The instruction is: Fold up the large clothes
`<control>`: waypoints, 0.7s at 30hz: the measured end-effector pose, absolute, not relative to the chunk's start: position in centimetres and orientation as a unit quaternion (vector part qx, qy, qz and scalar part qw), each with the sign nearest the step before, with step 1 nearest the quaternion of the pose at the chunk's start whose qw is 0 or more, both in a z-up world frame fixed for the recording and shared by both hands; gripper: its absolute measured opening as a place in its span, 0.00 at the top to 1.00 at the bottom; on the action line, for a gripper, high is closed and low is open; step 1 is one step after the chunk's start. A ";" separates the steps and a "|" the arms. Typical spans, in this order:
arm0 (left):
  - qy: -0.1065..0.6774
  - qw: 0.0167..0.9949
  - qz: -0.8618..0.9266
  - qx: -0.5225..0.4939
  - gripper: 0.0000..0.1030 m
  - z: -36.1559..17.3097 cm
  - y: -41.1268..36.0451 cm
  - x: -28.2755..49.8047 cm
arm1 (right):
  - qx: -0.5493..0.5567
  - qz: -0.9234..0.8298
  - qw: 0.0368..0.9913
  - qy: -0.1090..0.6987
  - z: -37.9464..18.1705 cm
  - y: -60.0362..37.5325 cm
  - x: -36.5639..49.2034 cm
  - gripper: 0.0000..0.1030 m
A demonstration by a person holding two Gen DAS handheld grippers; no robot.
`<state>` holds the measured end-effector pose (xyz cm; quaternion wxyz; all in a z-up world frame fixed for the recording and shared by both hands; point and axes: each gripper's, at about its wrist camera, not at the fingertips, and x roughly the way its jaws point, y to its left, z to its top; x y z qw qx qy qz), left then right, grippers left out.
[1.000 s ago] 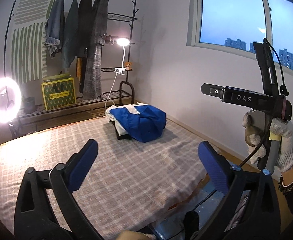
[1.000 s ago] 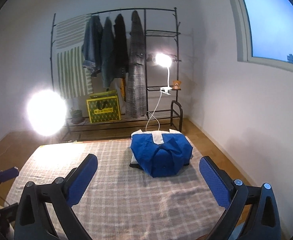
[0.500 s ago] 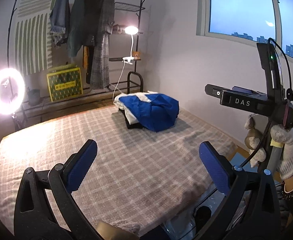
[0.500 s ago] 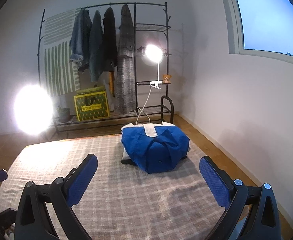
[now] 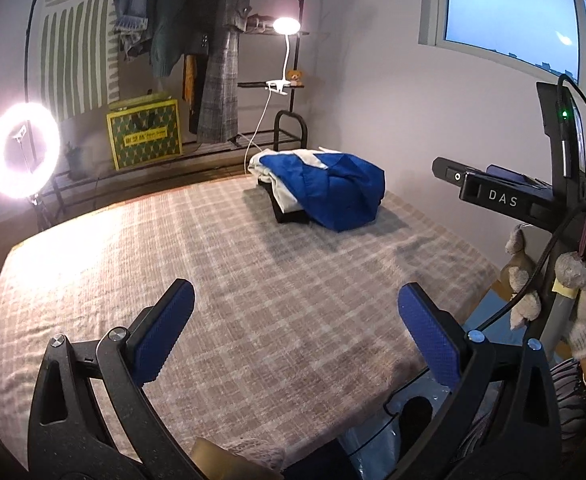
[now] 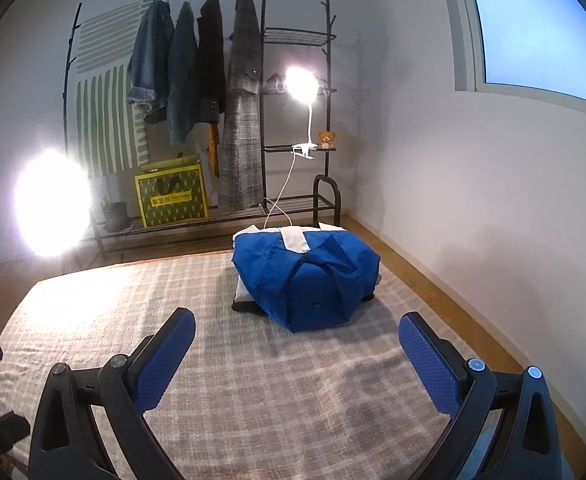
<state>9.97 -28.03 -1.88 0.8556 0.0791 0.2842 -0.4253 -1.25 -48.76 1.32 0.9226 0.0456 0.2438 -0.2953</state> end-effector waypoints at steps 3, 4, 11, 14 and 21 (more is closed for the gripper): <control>0.290 0.854 -0.425 0.080 0.00 -2.2 -28.2 10.1 | 0.042 -0.302 0.921 0.241 1.0 -48.6 -1.1 0.00; 0.290 0.854 -0.424 0.082 0.00 -2.3 -28.3 10.1 | 0.042 -0.303 0.921 0.241 0.9 -48.6 -1.1 0.00; 0.293 0.854 -0.423 0.081 0.00 -2.8 -28.4 10.0 | 0.048 -0.308 0.920 0.238 0.5 -48.6 -1.0 0.00; 0.293 0.853 -0.423 0.084 0.00 -2.9 -28.3 10.0 | 0.049 -0.306 0.919 0.242 0.4 -48.6 -0.8 0.00; 0.294 0.853 -0.424 0.080 0.00 -2.8 -27.8 10.1 | 0.045 -0.306 0.919 0.243 0.3 -48.2 -0.8 0.00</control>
